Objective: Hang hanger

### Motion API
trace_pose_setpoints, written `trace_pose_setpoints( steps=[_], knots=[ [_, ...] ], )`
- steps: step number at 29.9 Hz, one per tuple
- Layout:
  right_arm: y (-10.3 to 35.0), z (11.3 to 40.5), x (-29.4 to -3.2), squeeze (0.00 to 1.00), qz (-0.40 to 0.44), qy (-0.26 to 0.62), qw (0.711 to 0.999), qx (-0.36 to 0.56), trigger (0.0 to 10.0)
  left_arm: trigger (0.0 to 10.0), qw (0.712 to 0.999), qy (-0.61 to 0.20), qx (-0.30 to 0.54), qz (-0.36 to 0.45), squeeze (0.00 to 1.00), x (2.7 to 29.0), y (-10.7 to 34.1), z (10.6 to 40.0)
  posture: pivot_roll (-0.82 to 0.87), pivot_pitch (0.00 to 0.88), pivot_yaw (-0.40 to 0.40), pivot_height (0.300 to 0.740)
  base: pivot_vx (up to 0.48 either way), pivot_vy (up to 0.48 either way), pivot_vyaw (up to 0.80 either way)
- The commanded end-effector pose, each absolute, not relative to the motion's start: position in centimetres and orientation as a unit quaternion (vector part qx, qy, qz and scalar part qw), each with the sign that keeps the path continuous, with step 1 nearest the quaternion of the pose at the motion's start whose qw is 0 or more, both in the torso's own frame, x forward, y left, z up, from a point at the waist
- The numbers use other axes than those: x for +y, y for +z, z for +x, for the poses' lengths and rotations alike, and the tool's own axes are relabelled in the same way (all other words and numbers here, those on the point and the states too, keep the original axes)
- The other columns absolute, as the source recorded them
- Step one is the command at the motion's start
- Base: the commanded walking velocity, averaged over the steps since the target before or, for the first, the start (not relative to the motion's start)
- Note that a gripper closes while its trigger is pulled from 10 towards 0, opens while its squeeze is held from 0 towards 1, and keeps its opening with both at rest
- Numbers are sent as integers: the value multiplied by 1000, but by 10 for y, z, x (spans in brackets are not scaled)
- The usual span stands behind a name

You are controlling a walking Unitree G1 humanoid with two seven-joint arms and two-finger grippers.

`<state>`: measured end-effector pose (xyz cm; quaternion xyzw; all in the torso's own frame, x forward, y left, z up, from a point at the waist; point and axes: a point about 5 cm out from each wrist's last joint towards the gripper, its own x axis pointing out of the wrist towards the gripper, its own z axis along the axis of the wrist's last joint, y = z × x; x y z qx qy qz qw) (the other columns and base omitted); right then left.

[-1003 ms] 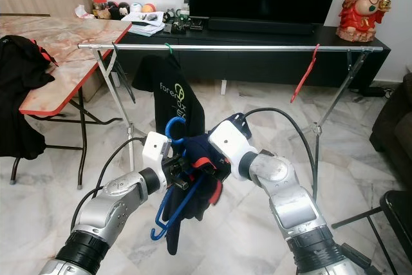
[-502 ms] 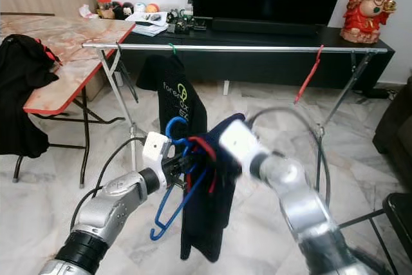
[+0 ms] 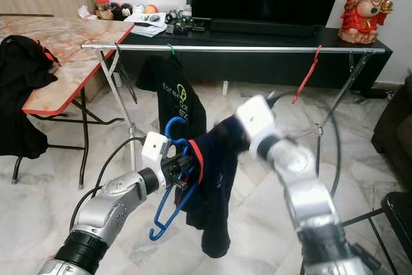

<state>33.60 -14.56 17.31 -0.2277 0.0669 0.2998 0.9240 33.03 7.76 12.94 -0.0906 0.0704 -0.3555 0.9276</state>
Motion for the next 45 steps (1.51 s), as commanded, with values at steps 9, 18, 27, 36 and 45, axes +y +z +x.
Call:
trace_pose_setpoints(
  steps=[9, 18, 27, 36, 45],
  knots=[
    [220, 354, -190, 0, -239, 244, 940, 4, 10000, 10000, 877, -468, 109, 5, 0, 94, 119, 310, 13, 9, -23, 740, 0, 0, 0],
    [195, 334, -201, 0, -319, 468, 818, 99, 10000, 10000, 831, -541, 120, 53, 0, 106, 115, 294, 5, 11, -27, 740, 0, 0, 0],
    [181, 317, -198, 0, -237, 636, 719, 147, 10000, 10000, 793, -586, 137, 95, 0, 108, 113, 285, 1, 4, -40, 740, 0, 0, 0],
    [143, 308, -194, 0, -243, 695, 639, 224, 10000, 10000, 766, -612, 141, 138, 0, 106, 115, 282, 17, 0, -64, 740, 0, 0, 0],
    [138, 322, -177, 0, -252, 686, 658, 184, 10000, 10000, 758, -621, 134, 148, 0, 100, 119, 282, 28, 0, -71, 740, 0, 0, 0]
  ],
)
